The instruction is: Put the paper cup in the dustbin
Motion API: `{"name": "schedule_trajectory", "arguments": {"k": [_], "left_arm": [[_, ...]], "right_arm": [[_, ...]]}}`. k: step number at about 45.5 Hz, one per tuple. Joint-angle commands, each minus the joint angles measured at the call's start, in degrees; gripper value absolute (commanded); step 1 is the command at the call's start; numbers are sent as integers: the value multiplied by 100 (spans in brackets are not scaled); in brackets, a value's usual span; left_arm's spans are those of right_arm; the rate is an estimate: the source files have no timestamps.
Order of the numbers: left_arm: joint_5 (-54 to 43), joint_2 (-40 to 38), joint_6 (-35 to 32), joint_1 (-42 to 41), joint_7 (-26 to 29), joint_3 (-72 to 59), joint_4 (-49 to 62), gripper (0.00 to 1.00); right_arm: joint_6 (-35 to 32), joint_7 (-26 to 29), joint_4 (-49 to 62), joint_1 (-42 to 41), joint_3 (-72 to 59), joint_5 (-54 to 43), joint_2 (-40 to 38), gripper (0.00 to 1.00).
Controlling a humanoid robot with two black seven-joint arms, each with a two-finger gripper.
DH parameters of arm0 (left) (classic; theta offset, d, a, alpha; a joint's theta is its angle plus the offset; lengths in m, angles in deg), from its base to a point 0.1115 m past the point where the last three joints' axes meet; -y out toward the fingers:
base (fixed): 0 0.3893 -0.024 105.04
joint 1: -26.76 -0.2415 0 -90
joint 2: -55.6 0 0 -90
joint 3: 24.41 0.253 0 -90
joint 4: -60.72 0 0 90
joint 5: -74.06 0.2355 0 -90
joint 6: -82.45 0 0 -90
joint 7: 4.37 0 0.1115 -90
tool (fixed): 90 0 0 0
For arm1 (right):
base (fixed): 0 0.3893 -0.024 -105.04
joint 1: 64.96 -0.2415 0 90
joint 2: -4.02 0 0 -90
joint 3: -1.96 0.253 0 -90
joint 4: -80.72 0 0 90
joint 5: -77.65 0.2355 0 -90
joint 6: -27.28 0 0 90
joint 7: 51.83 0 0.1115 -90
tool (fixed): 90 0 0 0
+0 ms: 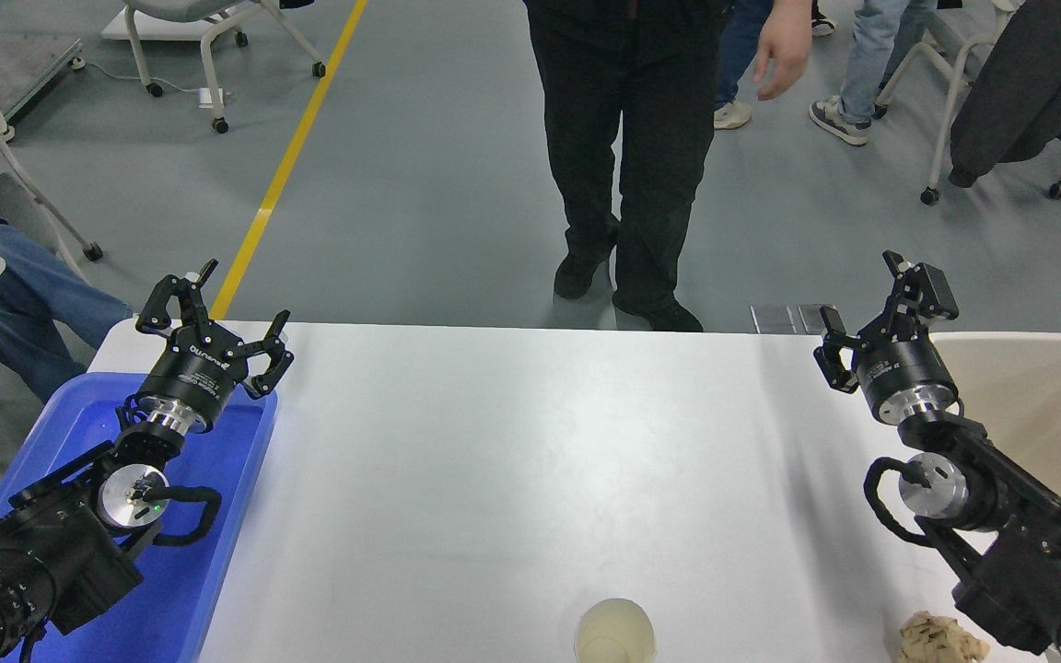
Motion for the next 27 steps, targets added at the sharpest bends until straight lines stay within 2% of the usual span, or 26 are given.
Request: {"name": "schedule_trajectory", "arguments": {"k": [1, 13, 27], "left_arm": [[-2, 0, 0, 0, 0, 0, 0, 100], [-2, 0, 0, 0, 0, 0, 0, 100], [-2, 0, 0, 0, 0, 0, -9, 100]], "right_arm": [[24, 1, 346, -637, -976, 15, -93, 99], [-11, 36, 346, -1340, -1819, -12, -444, 99], [-72, 36, 355, -3097, -5518, -117, -699, 99]]}}
